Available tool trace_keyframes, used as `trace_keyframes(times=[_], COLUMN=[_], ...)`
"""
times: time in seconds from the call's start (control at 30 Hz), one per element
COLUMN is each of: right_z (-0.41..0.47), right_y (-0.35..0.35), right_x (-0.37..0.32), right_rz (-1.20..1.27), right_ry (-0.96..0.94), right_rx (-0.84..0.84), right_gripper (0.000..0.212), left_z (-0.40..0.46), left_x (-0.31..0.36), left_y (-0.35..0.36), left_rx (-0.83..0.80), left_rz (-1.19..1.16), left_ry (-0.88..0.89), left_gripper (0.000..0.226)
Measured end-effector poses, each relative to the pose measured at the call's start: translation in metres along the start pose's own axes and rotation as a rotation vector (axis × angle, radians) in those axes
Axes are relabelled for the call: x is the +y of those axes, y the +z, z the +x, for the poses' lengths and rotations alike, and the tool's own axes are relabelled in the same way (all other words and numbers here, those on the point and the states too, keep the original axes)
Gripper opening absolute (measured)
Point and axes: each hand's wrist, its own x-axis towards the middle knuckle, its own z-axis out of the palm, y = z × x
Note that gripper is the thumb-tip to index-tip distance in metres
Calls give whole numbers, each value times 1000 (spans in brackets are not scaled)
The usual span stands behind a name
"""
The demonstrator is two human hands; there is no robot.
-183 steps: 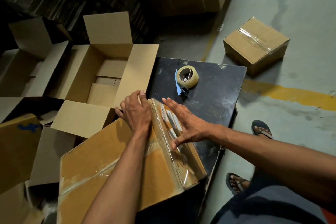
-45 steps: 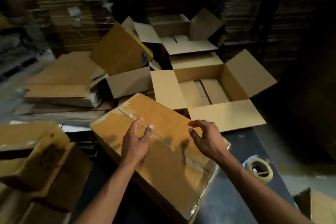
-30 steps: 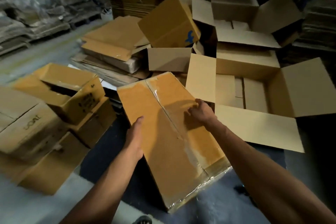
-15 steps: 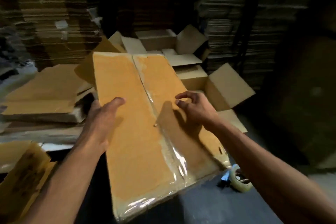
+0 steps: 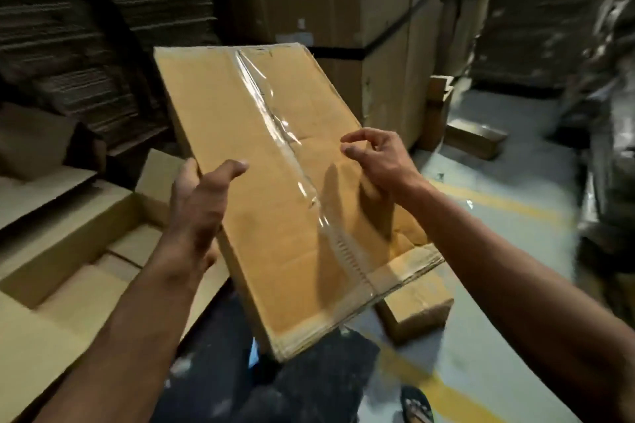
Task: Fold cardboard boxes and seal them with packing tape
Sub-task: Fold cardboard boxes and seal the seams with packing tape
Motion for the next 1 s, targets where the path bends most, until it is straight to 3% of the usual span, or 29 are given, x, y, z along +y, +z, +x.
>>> trace_keyframes(times=[0.17,0.33,0.5,0.63,0.77,0.9,1.0], right_z=[86,165,216,242,248,232,221], right_y=[-105,-154,-153,-141,-124,-102,-95], right_x=[145,330,506,617,712,782,808], right_rz=[-103,-150,-298,-378,-503,-546,-524], right_ry=[197,498,615,656,693,804,801], right_rx=[135,79,-47,-98,-227,-485,-467], right_gripper=[14,21,26,36,60,77,76], left_z=[73,138,181,203,212,194,188], left_x=[-101,-257,-424,-533,-632,-691,-706], left_y=[186,350,446,488,501,506,515], left_rx=[-213,-197,-191,-209,-259,-530,-525], left_rz=[-2,57,191,283,404,636,654], left_ry=[-240,-663,-883,-888,-856,-959,-986], left_gripper=[49,39,15,24,49,101,120])
